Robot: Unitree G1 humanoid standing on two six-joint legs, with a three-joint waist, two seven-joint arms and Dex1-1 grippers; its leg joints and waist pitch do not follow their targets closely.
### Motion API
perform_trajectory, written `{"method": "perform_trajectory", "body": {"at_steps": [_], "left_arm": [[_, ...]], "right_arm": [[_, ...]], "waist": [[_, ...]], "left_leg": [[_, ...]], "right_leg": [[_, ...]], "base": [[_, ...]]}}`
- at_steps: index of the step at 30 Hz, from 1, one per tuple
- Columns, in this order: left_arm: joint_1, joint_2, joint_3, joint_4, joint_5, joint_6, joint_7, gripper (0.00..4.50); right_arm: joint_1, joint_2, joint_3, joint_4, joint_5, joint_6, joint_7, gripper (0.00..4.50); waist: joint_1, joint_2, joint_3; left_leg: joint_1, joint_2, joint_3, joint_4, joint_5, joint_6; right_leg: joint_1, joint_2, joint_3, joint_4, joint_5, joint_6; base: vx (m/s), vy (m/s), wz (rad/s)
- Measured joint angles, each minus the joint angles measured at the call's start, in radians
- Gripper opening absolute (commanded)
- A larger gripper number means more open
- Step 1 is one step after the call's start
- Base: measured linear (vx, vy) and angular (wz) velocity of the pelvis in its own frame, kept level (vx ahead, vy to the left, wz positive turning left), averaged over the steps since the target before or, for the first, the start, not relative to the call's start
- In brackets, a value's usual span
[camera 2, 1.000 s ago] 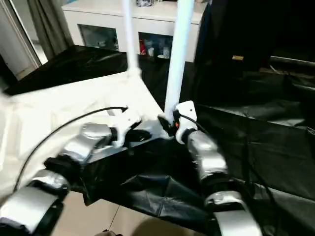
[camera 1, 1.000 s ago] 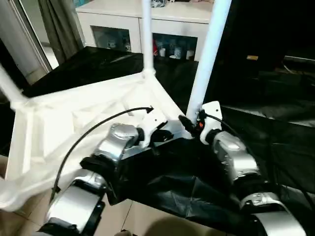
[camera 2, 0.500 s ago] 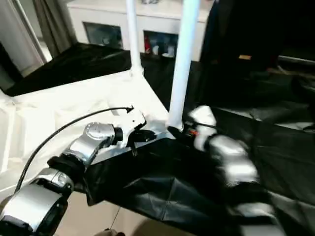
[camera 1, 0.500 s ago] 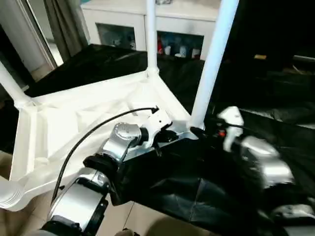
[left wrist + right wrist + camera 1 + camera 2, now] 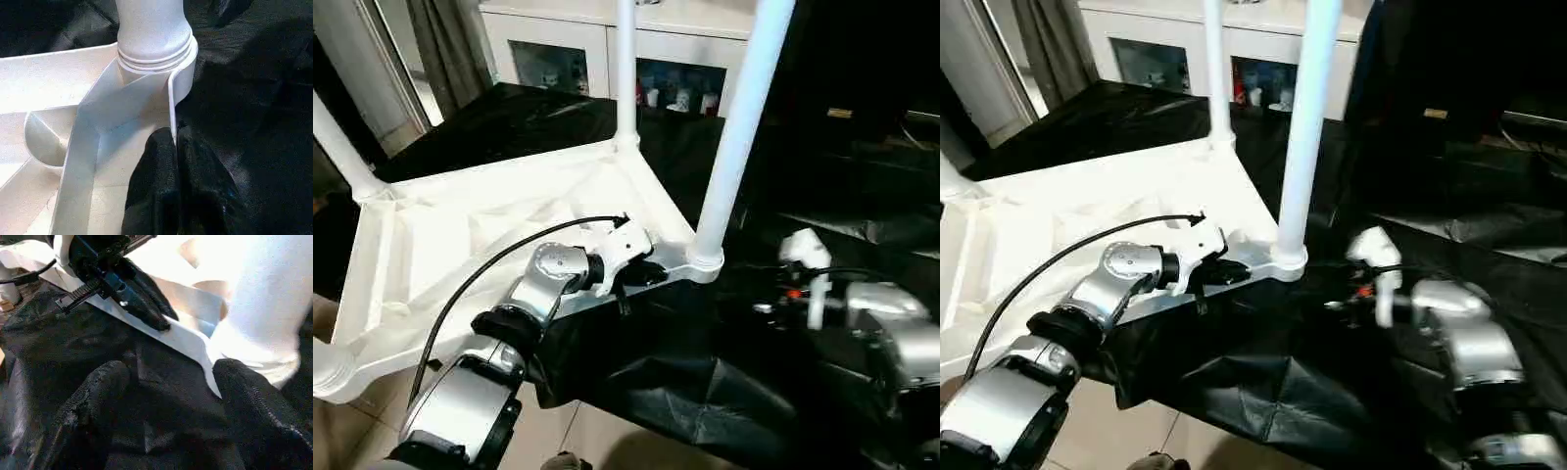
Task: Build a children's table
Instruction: Rotate leg to tighten
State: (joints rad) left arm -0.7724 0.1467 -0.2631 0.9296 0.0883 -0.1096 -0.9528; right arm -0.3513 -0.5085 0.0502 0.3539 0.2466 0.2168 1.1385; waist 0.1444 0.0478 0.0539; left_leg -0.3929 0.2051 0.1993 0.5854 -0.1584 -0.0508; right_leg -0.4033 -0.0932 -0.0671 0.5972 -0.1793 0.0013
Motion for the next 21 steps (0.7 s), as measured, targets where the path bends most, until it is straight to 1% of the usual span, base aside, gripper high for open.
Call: {"method": "perform_trajectory", "body": {"at_steps": [5, 6, 7, 8, 9, 11, 12, 13, 15, 16, 21], "left_arm": [[0.0, 0.004, 0.0, -0.001, 0.005, 0.002, 0.008, 0.0], [0.001, 0.005, 0.0, -0.002, 0.005, 0.004, 0.007, 0.28], [0.001, 0.006, 0.0, -0.003, 0.005, 0.009, 0.006, 0.45], [0.001, 0.007, 0.0, -0.004, 0.005, 0.011, 0.004, 0.45], [0.0, 0.009, 0.0, -0.006, 0.006, 0.014, 0.0, 0.59], [0.0, 0.016, -0.01, -0.01, 0.008, 0.019, -0.014, 0.66], [-0.001, 0.017, -0.012, -0.011, 0.01, 0.021, -0.02, 0.3], [-0.003, 0.021, -0.013, -0.013, 0.014, 0.028, -0.032, 0.23], [-0.007, 0.033, -0.018, -0.013, 0.015, 0.042, -0.051, 0.22], [-0.006, 0.034, -0.018, -0.014, 0.015, 0.046, -0.057, 0.1], [-0.004, 0.053, -0.028, -0.025, 0.015, 0.051, -0.114, 0.1]], "right_arm": [[-0.024, 0.002, -0.002, 0.003, -0.02, -0.002, -0.045, 3.15], [-0.028, 0.002, -0.003, 0.003, -0.021, -0.003, -0.046, 3.24], [-0.031, 0.002, -0.005, 0.003, -0.021, -0.007, -0.051, 3.26], [-0.032, 0.002, -0.008, 0.003, -0.021, -0.01, -0.053, 3.26], [-0.033, 0.002, -0.011, 0.003, -0.02, -0.014, -0.06, 3.26], [-0.033, 0.002, -0.023, 0.003, -0.021, -0.028, -0.086, 3.26], [-0.034, 0.002, -0.027, 0.003, -0.021, -0.032, -0.094, 3.26], [-0.034, 0.004, -0.033, 0.003, -0.021, -0.032, -0.102, 3.26], [-0.038, 0.013, -0.034, 0.008, -0.023, -0.035, -0.116, 3.26], [-0.039, 0.02, -0.034, 0.014, -0.025, -0.036, -0.122, 3.26], [-0.068, 0.065, -0.018, 0.053, -0.028, -0.057, -0.145, 3.26]], "waist": [[-0.001, -0.002, 0.0], [-0.001, -0.002, 0.0], [-0.001, -0.002, 0.0], [-0.001, -0.002, 0.0], [-0.002, -0.002, 0.0], [-0.003, -0.002, 0.0], [-0.004, -0.002, -0.001], [-0.005, -0.002, -0.001], [-0.007, -0.001, -0.001], [-0.004, -0.001, -0.001], [-0.002, -0.001, -0.001]], "left_leg": [[0.0, 0.0, 0.0, 0.0, 0.0, 0.0], [0.0, 0.0, 0.0, 0.0, 0.0, 0.0], [0.0, 0.0, 0.0, 0.0, 0.0, 0.0], [0.0, 0.0, 0.0, 0.0, 0.0, 0.0], [0.0, 0.0, 0.0, 0.0, 0.0, 0.0], [0.0, 0.0, 0.0, 0.0, 0.0, 0.0], [0.0, 0.0, 0.0, 0.0, 0.0, 0.0], [0.0, 0.0, 0.0, 0.0, 0.0, 0.0], [0.001, 0.0, 0.0, 0.0, 0.0, 0.0], [0.001, 0.0, 0.0, 0.0, 0.0, 0.0], [0.001, 0.0, 0.0, 0.002, 0.0, 0.0]], "right_leg": [[0.0, 0.0, 0.0, 0.0, 0.0, 0.0], [0.0, 0.0, 0.0, 0.0, 0.0, 0.0], [0.0, 0.0, 0.0, 0.001, 0.0, 0.0], [0.0, 0.0, 0.0, 0.001, 0.0, 0.0], [0.0, 0.0, 0.0, 0.001, 0.0, 0.0], [0.0, 0.0, 0.0, 0.001, 0.0, 0.0], [0.0, 0.0, 0.0, 0.001, 0.0, 0.0], [0.0, 0.0, 0.0, 0.001, 0.0, 0.0], [0.0, 0.0, 0.0, 0.001, 0.0, 0.0], [0.0, 0.0, 0.0, 0.002, 0.0, 0.0], [0.0, 0.0, 0.0, 0.004, 0.0, 0.0]], "base": [[0.0, 0.0, 0.0], [0.0, 0.0, 0.0], [0.0, 0.0, 0.0], [0.0, 0.0, 0.0], [0.0, 0.0, 0.0], [0.0, 0.0, 0.0], [0.0, 0.0, 0.0], [0.0, 0.0, 0.0], [0.0, 0.0, 0.0], [0.0, 0.0, 0.0], [0.0, 0.0, 0.0]]}}
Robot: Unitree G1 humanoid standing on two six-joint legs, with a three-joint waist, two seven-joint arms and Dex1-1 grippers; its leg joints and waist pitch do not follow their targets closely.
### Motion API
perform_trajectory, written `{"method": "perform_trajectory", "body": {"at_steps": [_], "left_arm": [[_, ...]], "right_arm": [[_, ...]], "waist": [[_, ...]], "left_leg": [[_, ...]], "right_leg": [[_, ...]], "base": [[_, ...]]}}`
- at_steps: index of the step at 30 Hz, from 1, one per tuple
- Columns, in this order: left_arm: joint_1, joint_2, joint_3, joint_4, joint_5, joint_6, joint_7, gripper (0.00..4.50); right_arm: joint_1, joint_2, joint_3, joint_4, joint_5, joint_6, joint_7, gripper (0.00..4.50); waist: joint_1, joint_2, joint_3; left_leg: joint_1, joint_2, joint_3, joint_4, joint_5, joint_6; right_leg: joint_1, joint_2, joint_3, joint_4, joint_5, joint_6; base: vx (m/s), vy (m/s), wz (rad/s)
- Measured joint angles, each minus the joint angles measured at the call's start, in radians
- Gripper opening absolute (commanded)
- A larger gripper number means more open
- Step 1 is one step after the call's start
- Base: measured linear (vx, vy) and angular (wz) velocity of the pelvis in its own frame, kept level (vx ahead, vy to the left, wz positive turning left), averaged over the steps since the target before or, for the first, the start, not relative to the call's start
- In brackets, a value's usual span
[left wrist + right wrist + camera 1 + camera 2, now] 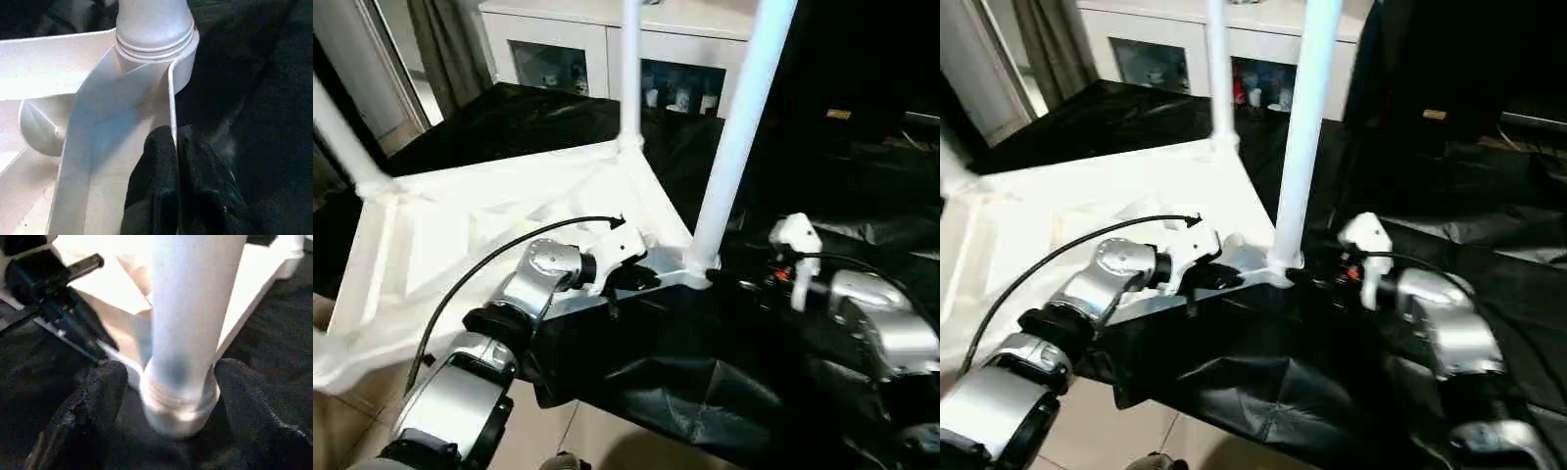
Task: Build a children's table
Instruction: Rotate leg to tighten
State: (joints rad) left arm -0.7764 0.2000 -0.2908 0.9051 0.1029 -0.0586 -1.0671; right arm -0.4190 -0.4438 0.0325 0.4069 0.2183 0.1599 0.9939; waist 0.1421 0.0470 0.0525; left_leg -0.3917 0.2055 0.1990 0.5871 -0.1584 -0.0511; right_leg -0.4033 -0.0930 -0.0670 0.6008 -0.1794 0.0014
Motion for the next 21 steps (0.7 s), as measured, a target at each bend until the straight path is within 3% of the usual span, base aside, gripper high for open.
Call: {"method": "perform_trajectory", "body": {"at_steps": [10, 11, 21], "left_arm": [[0.021, 0.034, -0.017, -0.051, 0.001, 0.007, -0.046, 0.1], [0.026, 0.037, -0.017, -0.061, -0.001, 0.009, -0.056, 0.0], [0.038, 0.057, -0.018, -0.082, -0.019, 0.021, -0.088, 0.0]], "right_arm": [[-0.047, 0.036, 0.048, 0.071, -0.038, -0.044, -0.006, 3.26], [-0.05, 0.037, 0.053, 0.077, -0.038, -0.044, -0.003, 2.98], [-0.083, 0.056, 0.065, 0.129, -0.038, -0.042, 0.039, 2.16]], "waist": [[-0.001, -0.001, 0.0], [0.0, -0.001, 0.0], [0.0, -0.001, 0.0]], "left_leg": [[0.001, 0.0, 0.0, 0.001, 0.0, 0.0], [0.001, 0.0, 0.0, 0.001, 0.0, 0.0], [0.001, 0.0, 0.0, 0.002, 0.0, 0.0]], "right_leg": [[0.001, -0.001, 0.0, 0.001, 0.0, 0.0], [0.001, 0.0, 0.0, 0.001, 0.0, 0.0], [0.0, 0.0, 0.0, 0.003, 0.0, 0.0]], "base": [[0.0, 0.0, 0.0], [0.0, 0.0, 0.0], [0.0, 0.0, 0.0]]}}
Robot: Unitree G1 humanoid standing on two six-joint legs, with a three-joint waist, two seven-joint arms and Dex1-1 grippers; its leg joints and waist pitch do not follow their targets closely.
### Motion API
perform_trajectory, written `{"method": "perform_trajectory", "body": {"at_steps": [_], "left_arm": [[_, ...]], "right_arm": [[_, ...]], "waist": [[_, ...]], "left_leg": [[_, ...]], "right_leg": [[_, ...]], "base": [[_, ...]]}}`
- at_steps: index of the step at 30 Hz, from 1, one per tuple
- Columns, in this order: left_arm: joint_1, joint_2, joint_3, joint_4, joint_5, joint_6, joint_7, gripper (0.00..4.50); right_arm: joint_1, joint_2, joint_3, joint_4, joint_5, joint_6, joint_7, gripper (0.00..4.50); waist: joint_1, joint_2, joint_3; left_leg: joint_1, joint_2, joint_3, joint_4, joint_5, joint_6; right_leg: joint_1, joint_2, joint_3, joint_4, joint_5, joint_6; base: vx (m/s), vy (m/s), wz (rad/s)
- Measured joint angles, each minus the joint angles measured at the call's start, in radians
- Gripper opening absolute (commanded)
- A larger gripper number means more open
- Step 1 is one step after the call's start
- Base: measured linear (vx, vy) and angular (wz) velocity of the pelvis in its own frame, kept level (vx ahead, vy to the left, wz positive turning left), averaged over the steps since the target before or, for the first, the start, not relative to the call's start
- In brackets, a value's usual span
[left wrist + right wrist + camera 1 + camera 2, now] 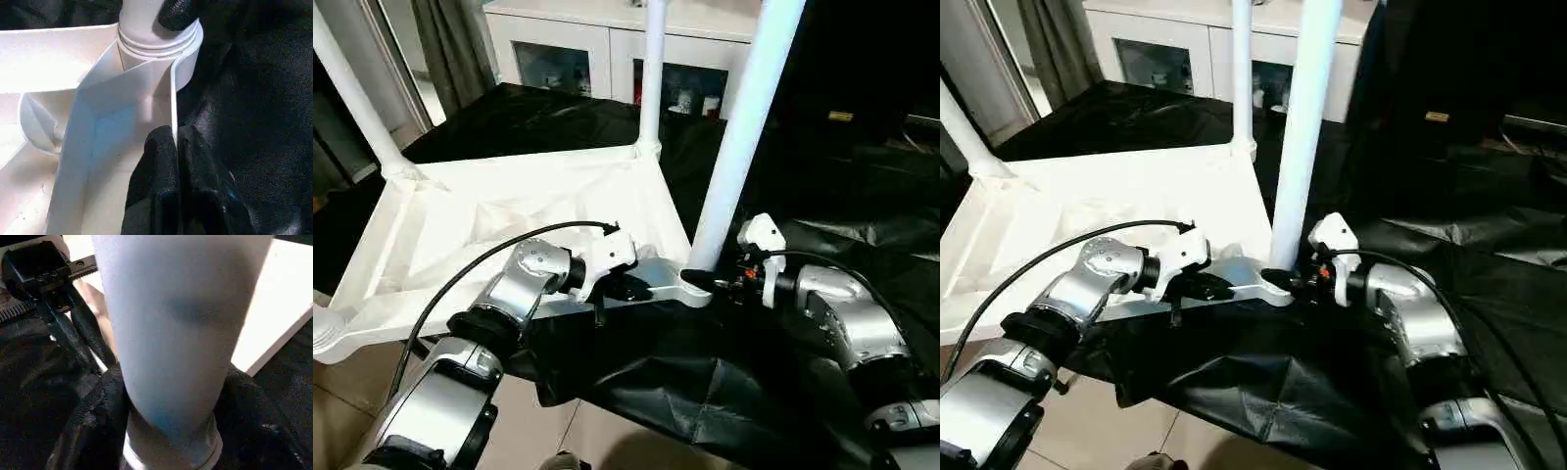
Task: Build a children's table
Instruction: Rotate leg to tighten
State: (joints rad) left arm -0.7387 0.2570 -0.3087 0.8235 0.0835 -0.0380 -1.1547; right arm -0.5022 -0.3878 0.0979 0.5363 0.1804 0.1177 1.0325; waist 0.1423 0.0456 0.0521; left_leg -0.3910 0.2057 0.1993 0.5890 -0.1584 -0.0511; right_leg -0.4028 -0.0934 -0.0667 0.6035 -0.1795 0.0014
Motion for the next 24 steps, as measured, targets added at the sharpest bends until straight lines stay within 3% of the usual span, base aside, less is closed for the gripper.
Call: {"method": "perform_trajectory", "body": {"at_steps": [6, 10, 16, 21, 24], "left_arm": [[0.005, 0.0, 0.011, -0.007, -0.001, 0.027, 0.025, 0.0], [-0.019, -0.034, 0.032, 0.047, 0.007, 0.046, 0.151, 0.0], [-0.046, -0.128, 0.058, 0.111, 0.025, 0.085, 0.341, 0.0], [-0.051, -0.16, 0.07, 0.146, 0.027, 0.089, 0.395, 0.0], [-0.051, -0.161, 0.069, 0.156, 0.027, 0.077, 0.392, 0.0]], "right_arm": [[-0.004, 0.029, -0.001, 0.018, -0.007, -0.016, -0.038, 1.97], [-0.006, 0.105, -0.027, 0.039, -0.047, -0.023, -0.241, 1.95], [-0.005, 0.261, -0.073, 0.061, -0.11, -0.022, -0.622, 1.95], [-0.029, 0.302, -0.082, 0.114, -0.138, -0.045, -0.713, 1.95], [-0.026, 0.301, -0.089, 0.115, -0.13, -0.047, -0.693, 2.64]], "waist": [[-0.004, 0.0, 0.0], [-0.009, 0.0, 0.0], [-0.035, 0.002, -0.002], [-0.047, 0.006, -0.004], [-0.052, 0.006, -0.004]], "left_leg": [[0.002, 0.0, 0.0, 0.0, 0.0, 0.0], [0.006, 0.0, 0.0, 0.0, 0.0, -0.001], [0.01, -0.003, -0.002, -0.002, 0.0, -0.001], [0.019, -0.006, -0.003, -0.009, 0.0, -0.001], [0.025, -0.012, -0.005, -0.019, 0.0, 0.0]], "right_leg": [[0.0, 0.0, 0.0, 0.002, 0.0, 0.0], [0.001, 0.0, 0.002, 0.005, -0.001, 0.002], [0.006, -0.001, 0.002, 0.002, -0.003, 0.006], [0.018, -0.001, 0.001, -0.016, -0.004, 0.006], [0.023, -0.003, 0.001, -0.03, -0.004, 0.006]], "base": [[0.0, 0.0, 0.0], [0.0, 0.0, 0.0], [0.0, 0.0, 0.0], [0.0, 0.0, 0.0], [0.0, 0.0, 0.0]]}}
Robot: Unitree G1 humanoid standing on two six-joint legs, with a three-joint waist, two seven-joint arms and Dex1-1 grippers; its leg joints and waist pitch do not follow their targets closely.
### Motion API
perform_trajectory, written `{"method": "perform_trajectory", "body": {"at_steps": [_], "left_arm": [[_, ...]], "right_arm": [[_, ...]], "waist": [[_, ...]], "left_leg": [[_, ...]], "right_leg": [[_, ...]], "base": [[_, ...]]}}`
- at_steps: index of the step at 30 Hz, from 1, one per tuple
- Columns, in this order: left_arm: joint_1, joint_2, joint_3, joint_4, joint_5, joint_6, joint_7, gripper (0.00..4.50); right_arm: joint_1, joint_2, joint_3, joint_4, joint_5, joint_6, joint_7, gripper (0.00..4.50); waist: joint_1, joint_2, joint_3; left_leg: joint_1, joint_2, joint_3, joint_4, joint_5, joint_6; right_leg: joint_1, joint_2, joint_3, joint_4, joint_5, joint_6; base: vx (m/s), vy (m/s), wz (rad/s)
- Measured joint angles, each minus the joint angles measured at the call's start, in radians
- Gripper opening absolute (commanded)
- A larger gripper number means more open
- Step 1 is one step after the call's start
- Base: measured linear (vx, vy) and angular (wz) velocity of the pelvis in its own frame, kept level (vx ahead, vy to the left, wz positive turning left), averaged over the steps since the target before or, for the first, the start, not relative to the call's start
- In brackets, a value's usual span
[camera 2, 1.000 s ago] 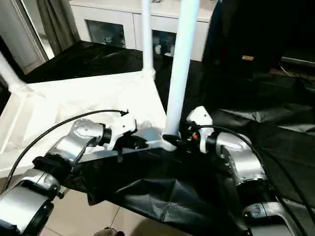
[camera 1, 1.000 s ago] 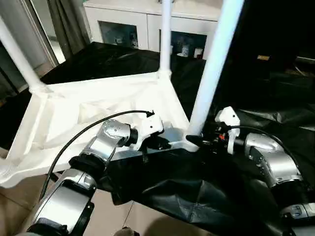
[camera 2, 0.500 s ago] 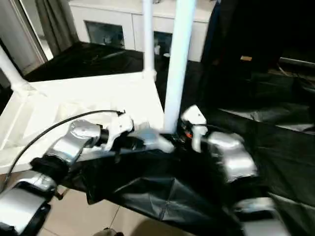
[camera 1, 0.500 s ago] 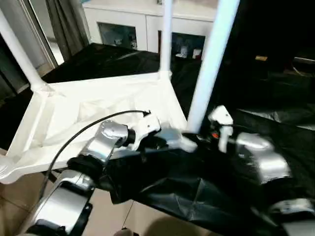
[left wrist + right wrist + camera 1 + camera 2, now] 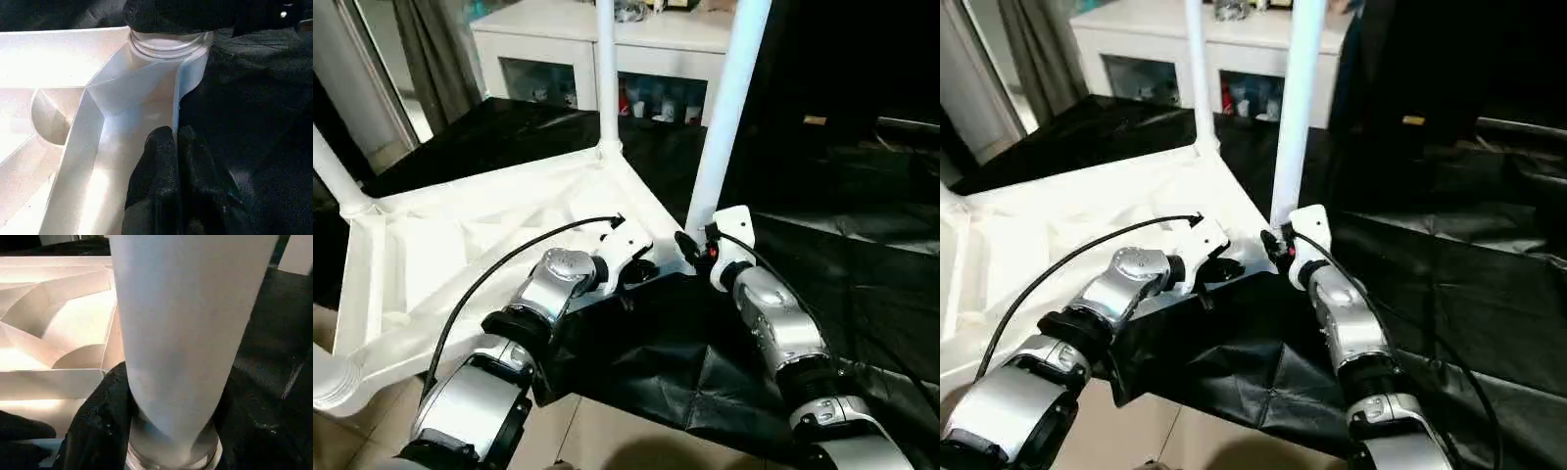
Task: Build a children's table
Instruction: Rotate leg to tighten
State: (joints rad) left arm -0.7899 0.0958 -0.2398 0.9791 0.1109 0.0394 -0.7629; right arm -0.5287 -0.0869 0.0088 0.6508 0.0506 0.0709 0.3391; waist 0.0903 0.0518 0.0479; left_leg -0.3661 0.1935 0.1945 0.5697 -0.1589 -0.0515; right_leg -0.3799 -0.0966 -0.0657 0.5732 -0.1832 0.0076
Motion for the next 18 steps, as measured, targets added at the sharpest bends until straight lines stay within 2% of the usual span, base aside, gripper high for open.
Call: {"method": "perform_trajectory", "body": {"at_steps": [2, 5, 8, 12, 16, 18], "left_arm": [[0.0, 0.008, 0.0, -0.002, 0.0, -0.01, -0.022, 0.0], [0.006, 0.031, -0.004, -0.024, -0.001, -0.02, -0.084, 0.0], [0.022, 0.072, -0.008, -0.055, -0.018, -0.03, -0.177, 0.0], [0.048, 0.121, -0.015, -0.102, -0.048, -0.052, -0.316, 0.0], [0.051, 0.16, -0.029, -0.136, -0.056, -0.053, -0.41, 0.0], [0.051, 0.176, -0.035, -0.145, -0.055, -0.051, -0.441, 0.0]], "right_arm": [[0.007, -0.011, 0.0, -0.012, 0.003, 0.0, 0.05, 2.7], [0.017, -0.057, 0.008, -0.024, 0.019, -0.014, 0.164, 3.1], [0.029, -0.128, 0.039, -0.055, 0.046, -0.016, 0.329, 3.1], [0.062, -0.232, 0.054, -0.121, 0.11, 0.018, 0.57, 3.1], [0.065, -0.283, 0.075, -0.155, 0.134, 0.04, 0.695, 3.1], [0.065, -0.292, 0.079, -0.157, 0.14, 0.046, 0.731, 3.1]], "waist": [[-0.001, 0.0, 0.0], [-0.001, -0.001, 0.0], [0.002, 0.0, 0.0], [0.018, 0.001, -0.001], [0.028, 0.001, -0.001], [0.031, 0.001, -0.001]], "left_leg": [[-0.002, -0.003, 0.0, -0.001, 0.0, 0.0], [-0.004, -0.003, 0.0, 0.0, 0.0, 0.0], [-0.004, -0.002, 0.0, -0.001, 0.0, 0.0], [-0.007, 0.008, 0.0, -0.002, 0.001, 0.001], [-0.022, 0.009, 0.001, 0.003, 0.003, 0.005], [-0.023, 0.01, 0.001, 0.004, 0.003, 0.005]], "right_leg": [[0.001, -0.002, 0.002, 0.0, 0.0, 0.0], [-0.001, -0.002, 0.003, 0.001, 0.002, -0.003], [-0.003, -0.002, 0.002, 0.005, 0.01, -0.009], [-0.006, 0.005, -0.003, 0.007, 0.006, -0.006], [-0.024, 0.005, -0.004, 0.022, 0.0, -0.011], [-0.026, 0.005, -0.003, 0.024, 0.001, -0.011]], "base": [[0.0, 0.0, 0.0], [0.0, 0.0, 0.0], [0.034, -0.013, 0.01], [0.068, -0.032, 0.0], [0.013, -0.01, 0.0], [0.0, 0.0, 0.0]]}}
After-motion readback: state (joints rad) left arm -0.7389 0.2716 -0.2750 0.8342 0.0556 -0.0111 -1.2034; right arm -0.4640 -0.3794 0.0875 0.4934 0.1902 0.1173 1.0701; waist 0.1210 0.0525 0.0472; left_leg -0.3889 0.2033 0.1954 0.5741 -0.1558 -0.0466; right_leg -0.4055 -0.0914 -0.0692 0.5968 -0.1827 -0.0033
